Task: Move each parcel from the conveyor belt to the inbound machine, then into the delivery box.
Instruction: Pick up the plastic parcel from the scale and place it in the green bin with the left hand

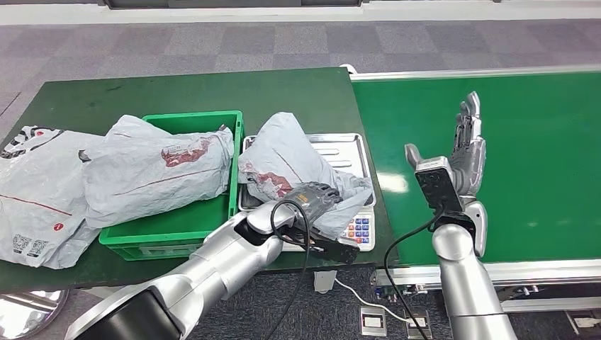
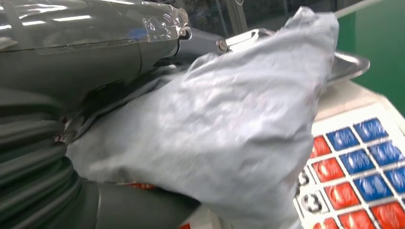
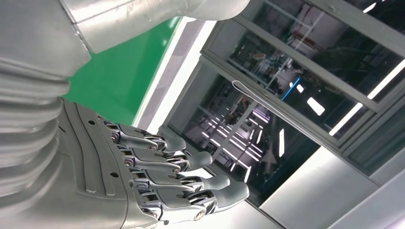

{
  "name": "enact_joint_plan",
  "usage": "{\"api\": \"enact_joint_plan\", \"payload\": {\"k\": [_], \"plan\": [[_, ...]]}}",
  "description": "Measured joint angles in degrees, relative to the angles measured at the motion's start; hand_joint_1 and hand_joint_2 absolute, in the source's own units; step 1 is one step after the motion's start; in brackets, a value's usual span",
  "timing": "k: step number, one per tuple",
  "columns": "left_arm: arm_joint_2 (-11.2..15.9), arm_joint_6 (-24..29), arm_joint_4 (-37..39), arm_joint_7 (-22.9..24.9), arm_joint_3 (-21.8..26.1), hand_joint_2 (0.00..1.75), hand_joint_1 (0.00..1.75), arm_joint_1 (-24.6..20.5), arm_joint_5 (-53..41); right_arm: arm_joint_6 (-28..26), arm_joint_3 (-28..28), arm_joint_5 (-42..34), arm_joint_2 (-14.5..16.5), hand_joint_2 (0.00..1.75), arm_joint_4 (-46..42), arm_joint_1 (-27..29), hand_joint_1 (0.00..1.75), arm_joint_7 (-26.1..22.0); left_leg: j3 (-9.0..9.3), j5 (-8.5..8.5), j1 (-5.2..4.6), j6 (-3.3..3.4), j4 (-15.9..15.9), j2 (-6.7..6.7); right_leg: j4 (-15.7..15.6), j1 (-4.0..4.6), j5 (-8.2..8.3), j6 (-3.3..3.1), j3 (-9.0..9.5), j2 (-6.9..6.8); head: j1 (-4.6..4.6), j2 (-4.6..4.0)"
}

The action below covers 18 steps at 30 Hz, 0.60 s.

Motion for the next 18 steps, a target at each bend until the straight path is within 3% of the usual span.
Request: {"api": "enact_joint_plan", "payload": {"k": [9,13,18], "plan": [[-0.06,1.15,0.03,0.33,-0.33,1.75,1.75,-0.43,0.52,-0.15,0.0,0.06,0.01,1.75,-1.66,1.17,0.0,0.01,0.07,-0.01,0.01,-0.01,-0.01,0.01,0.0,0.01,0.0,0.0,0.05,0.01,0.0,0.0],[-0.03,5.98,0.18,-0.93,-0.32,1.75,1.75,-0.23,3.55,-0.14,0.0,0.71,0.01,1.75,-2.24,1.55,0.0,0.37,0.06,-0.01,0.01,-0.01,-0.01,-0.01,0.0,0.01,0.0,0.0,0.05,-0.01,0.01,0.0],[0.03,12.39,-0.62,-6.84,0.48,1.75,1.75,-0.07,13.83,-0.2,0.0,1.62,0.01,1.75,-2.99,2.23,0.0,1.33,-0.03,0.0,0.0,0.0,0.0,-0.09,0.01,-0.01,0.0,0.0,-0.01,-0.08,0.02,0.0]]}}
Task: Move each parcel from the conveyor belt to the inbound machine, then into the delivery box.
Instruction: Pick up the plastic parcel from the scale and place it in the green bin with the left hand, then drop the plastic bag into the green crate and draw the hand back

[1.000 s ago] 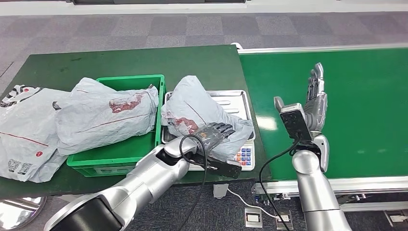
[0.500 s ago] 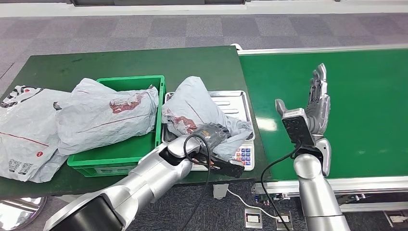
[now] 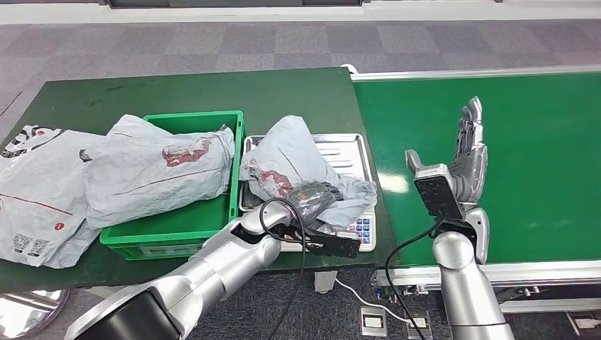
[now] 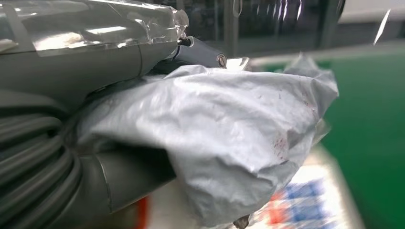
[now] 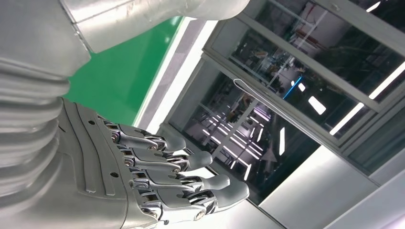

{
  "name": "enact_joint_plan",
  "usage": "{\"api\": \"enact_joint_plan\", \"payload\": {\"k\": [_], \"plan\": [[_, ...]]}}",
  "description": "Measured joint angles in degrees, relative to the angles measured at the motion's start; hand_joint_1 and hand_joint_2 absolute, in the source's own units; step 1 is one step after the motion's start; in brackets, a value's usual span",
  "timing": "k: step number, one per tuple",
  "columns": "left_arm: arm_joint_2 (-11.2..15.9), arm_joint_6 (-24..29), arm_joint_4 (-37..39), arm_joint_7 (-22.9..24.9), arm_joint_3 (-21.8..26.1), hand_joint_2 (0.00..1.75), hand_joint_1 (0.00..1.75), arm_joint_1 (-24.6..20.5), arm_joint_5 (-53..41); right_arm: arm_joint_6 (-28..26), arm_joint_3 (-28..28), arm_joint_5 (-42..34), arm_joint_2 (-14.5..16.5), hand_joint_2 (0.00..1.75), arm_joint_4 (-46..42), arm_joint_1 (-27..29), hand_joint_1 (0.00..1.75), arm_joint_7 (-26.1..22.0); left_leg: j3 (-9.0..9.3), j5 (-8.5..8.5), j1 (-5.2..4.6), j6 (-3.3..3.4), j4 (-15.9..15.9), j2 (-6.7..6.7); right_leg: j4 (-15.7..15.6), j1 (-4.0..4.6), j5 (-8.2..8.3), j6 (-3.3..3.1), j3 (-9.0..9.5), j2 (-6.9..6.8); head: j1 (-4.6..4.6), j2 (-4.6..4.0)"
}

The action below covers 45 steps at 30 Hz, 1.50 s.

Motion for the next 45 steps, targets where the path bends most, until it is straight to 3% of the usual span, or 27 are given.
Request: {"api": "enact_joint_plan", "payload": {"k": [4,12,15,17,20,24,33,38,45], "plan": [[-0.02,2.79,-1.91,-1.15,0.15,1.75,1.75,-0.27,4.87,0.03,0.0,0.02,0.0,1.75,-0.09,0.02,0.0,0.42,-0.06,0.0,-0.02,0.01,0.0,0.02,0.0,-0.03,0.0,0.0,-0.07,0.03,0.0,0.0],[-0.01,3.99,-2.85,-1.9,0.16,1.75,1.75,-0.32,6.0,0.23,0.0,-0.02,0.0,1.75,-0.09,0.0,0.0,0.58,-0.1,0.0,-0.03,0.0,0.0,0.03,0.01,-0.03,0.0,0.0,-0.14,0.04,0.0,0.0],[0.04,12.49,-4.3,-2.95,1.25,1.75,1.75,-1.11,8.05,1.54,0.0,-0.3,0.11,1.75,0.48,-0.75,0.0,0.9,-0.24,0.03,-0.02,-0.01,0.0,0.03,0.05,-0.02,0.01,0.0,-0.25,0.03,0.0,0.0],[0.18,17.71,-6.64,-1.2,3.11,1.75,1.75,-3.25,7.3,1.8,0.01,-0.38,0.39,1.75,2.12,-2.26,0.0,0.74,-0.32,0.08,-0.01,-0.02,0.0,0.02,0.06,-0.02,0.03,0.01,-0.31,0.03,-0.01,0.0],[0.44,16.98,-10.08,1.34,6.25,1.75,1.75,-6.22,3.19,1.56,0.03,-0.42,0.85,1.75,4.94,-4.63,0.0,0.36,-0.3,0.1,-0.01,0.01,0.0,-0.01,0.06,-0.02,0.04,0.01,-0.28,-0.01,-0.01,0.0],[0.46,16.52,-12.45,1.11,9.46,1.75,1.75,-6.79,0.39,1.45,0.05,-0.42,1.19,1.75,6.8,-6.12,0.0,0.13,-0.31,0.1,-0.02,0.01,0.0,-0.03,0.06,-0.02,0.03,0.01,-0.28,-0.02,0.0,0.0],[0.48,16.79,-13.86,1.28,11.59,1.75,1.75,-6.8,-0.6,1.43,0.07,-0.39,1.47,1.75,8.3,-6.67,0.0,0.02,-0.34,0.06,-0.02,0.02,0.0,-0.04,0.05,-0.02,0.01,0.01,-0.3,-0.02,0.0,0.0],[3.18,25.33,-12.18,13.66,12.88,1.75,1.75,-10.75,-16.6,-0.75,0.63,1.04,1.9,1.75,11.73,-10.12,0.0,0.25,-0.4,0.14,-0.01,-0.08,-0.01,0.19,0.12,-0.01,0.13,-0.06,-0.49,0.16,-0.01,0.0],[6.25,26.76,-9.05,15.5,18.33,1.75,1.75,-15.31,-20.51,-2.22,0.78,1.14,2.16,1.75,15.33,-12.93,0.0,0.57,-0.38,0.25,0.07,-0.15,-0.01,-0.06,0.13,0.06,0.14,-0.09,-0.41,-0.03,-0.02,0.0]]}}
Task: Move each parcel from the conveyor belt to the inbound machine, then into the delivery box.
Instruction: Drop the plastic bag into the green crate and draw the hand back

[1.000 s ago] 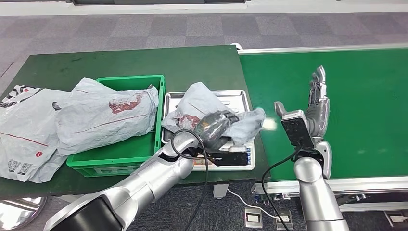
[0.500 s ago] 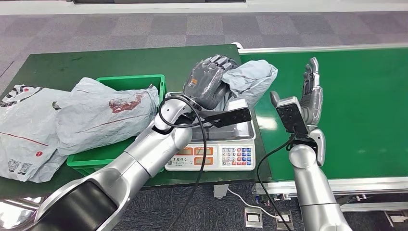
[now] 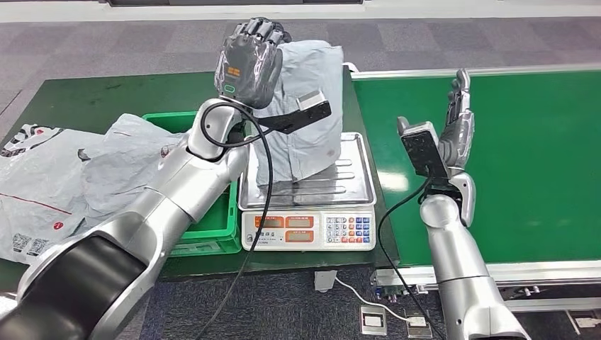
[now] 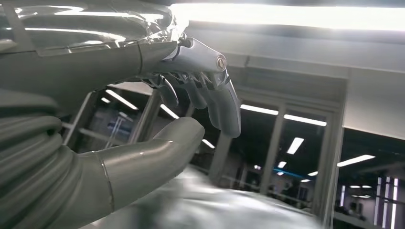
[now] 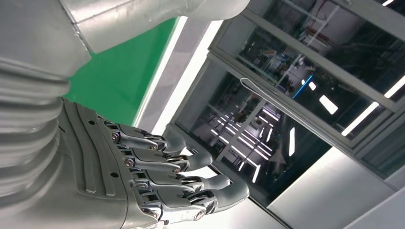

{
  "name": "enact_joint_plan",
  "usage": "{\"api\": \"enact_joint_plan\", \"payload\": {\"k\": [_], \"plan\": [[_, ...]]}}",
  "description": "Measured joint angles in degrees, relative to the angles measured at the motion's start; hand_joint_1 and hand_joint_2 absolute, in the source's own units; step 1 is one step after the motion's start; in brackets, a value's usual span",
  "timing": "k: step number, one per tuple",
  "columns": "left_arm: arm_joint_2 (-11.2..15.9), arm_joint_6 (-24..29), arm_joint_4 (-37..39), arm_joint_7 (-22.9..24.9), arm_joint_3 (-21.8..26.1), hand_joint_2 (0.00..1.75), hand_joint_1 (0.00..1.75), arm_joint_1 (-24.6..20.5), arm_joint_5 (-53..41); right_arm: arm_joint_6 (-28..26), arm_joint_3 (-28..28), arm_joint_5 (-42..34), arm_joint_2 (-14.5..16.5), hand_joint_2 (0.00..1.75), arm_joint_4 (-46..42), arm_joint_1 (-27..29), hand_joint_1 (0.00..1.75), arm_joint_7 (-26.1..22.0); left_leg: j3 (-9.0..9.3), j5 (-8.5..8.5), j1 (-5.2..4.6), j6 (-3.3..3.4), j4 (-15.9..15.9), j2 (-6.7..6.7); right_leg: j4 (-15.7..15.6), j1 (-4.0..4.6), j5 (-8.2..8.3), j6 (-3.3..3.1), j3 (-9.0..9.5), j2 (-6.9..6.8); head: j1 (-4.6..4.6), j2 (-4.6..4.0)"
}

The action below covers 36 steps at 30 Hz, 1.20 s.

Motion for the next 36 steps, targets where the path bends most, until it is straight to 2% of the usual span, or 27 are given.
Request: {"api": "enact_joint_plan", "payload": {"k": [8,19,25,31,35,36], "plan": [[1.63,0.01,2.06,-0.98,6.82,1.75,1.75,-0.36,-0.49,0.04,0.08,0.0,0.02,1.75,0.17,0.06,0.0,0.19,0.0,-0.01,0.0,-0.01,0.0,0.02,0.0,-0.01,-0.01,0.0,-0.03,0.04,0.0,0.0],[2.32,0.01,3.25,-1.16,9.27,1.75,1.75,-0.56,-0.5,-0.11,0.23,-0.15,-0.04,1.75,0.3,0.04,0.0,0.09,0.0,-0.01,-0.01,0.0,0.0,0.03,0.0,-0.01,0.0,0.0,-0.02,0.04,-0.01,0.0],[3.94,0.01,3.32,-3.38,16.51,1.75,1.75,-1.21,-0.95,-0.68,0.27,-1.78,-1.13,1.75,1.71,-0.04,0.0,-1.52,0.0,-0.01,0.0,-0.01,0.0,0.05,0.0,0.0,0.0,0.0,-0.03,0.06,-0.01,0.0],[6.06,0.01,3.57,-9.13,26.42,1.75,1.75,-1.27,2.43,-1.85,0.32,-4.76,-3.33,1.75,2.61,0.54,0.0,-3.1,0.0,0.0,0.01,-0.01,0.0,0.04,0.0,0.0,-0.01,0.0,-0.04,0.05,-0.01,0.0],[7.82,-0.99,4.66,-12.76,32.47,1.75,0.0,-0.93,4.37,-2.84,0.32,-6.33,-5.24,1.75,2.32,2.44,0.0,-3.21,0.0,-0.01,0.0,-0.01,0.0,0.03,-0.01,-0.01,-0.01,-0.01,-0.04,0.04,-0.01,0.0],[8.23,-1.64,5.14,-13.97,33.7,1.75,0.0,-0.71,5.31,-3.03,0.32,-6.65,-5.76,1.75,2.05,3.07,0.0,-3.22,0.0,-0.01,0.0,-0.01,0.0,0.03,-0.01,-0.01,-0.02,-0.01,-0.04,0.04,-0.01,0.0]]}}
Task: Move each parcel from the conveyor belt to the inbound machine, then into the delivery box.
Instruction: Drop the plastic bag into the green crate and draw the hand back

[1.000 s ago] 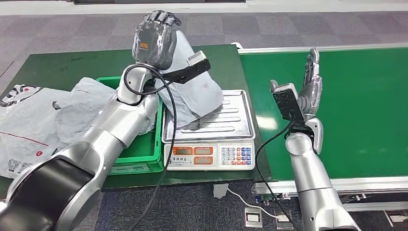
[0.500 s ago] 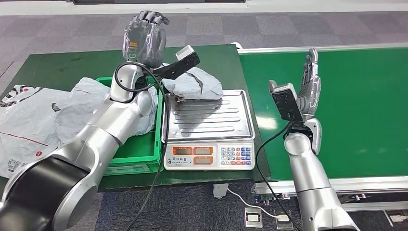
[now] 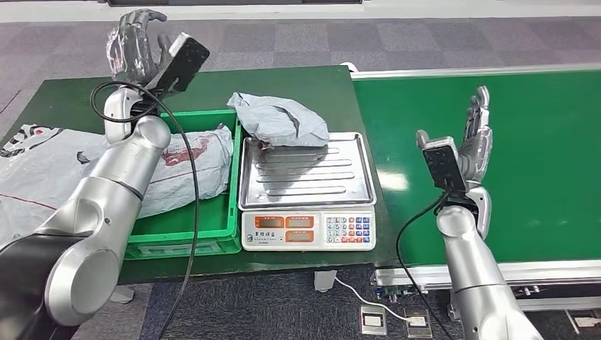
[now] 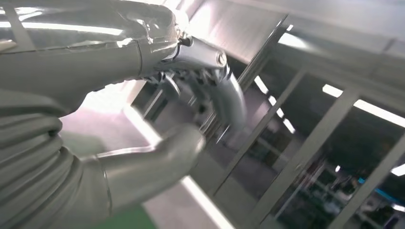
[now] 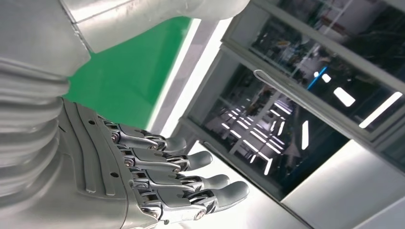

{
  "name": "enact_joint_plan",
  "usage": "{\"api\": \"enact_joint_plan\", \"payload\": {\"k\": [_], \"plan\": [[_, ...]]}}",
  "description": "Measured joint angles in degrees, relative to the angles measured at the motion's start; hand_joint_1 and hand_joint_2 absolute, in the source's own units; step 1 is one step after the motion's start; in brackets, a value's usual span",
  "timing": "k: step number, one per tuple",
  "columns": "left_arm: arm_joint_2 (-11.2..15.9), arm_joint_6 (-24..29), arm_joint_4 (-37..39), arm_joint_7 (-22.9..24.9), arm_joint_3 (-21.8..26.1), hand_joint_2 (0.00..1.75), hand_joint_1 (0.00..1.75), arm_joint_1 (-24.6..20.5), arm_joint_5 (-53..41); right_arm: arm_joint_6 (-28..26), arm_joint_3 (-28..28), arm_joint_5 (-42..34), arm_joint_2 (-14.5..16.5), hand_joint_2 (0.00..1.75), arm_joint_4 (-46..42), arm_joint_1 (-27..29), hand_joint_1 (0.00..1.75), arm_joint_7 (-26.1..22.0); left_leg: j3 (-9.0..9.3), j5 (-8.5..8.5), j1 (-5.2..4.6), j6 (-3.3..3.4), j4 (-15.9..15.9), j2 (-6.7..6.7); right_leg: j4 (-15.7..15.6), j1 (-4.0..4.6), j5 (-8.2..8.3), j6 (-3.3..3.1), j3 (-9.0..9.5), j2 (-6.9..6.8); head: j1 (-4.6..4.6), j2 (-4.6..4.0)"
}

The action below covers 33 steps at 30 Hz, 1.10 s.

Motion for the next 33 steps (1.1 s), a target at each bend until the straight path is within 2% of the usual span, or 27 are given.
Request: {"api": "enact_joint_plan", "payload": {"k": [3,6,15,33], "plan": [[0.82,-2.08,1.19,-3.39,2.71,1.75,0.0,1.23,2.42,-0.11,0.0,-0.82,-1.4,1.75,-1.1,1.79,0.0,-0.05,0.0,-0.01,0.0,0.0,0.0,0.0,-0.01,0.0,0.0,0.0,0.0,0.0,0.0,0.0],[0.85,-3.0,2.21,-4.65,3.93,1.75,0.0,2.18,2.99,0.03,0.0,-1.06,-2.11,1.75,-1.72,2.6,0.0,0.03,-0.01,-0.01,0.0,0.0,0.0,0.01,-0.01,0.0,0.0,0.0,-0.01,0.0,0.0,0.0],[-1.54,-2.51,3.51,-3.16,4.14,1.75,0.0,2.25,0.48,-0.17,0.57,-0.84,-2.22,1.75,-1.81,2.58,0.0,0.46,-0.01,0.0,-0.01,0.0,0.01,0.01,-0.01,0.0,0.01,0.01,0.01,0.0,0.0,0.0],[-1.84,-2.62,4.16,-3.53,4.14,1.75,0.0,2.27,0.73,0.28,1.57,-0.09,-2.08,1.75,-1.26,0.76,0.0,0.5,-0.02,0.0,0.0,0.0,0.0,-0.01,-0.01,0.0,0.0,0.0,0.01,-0.02,0.0,0.0]]}}
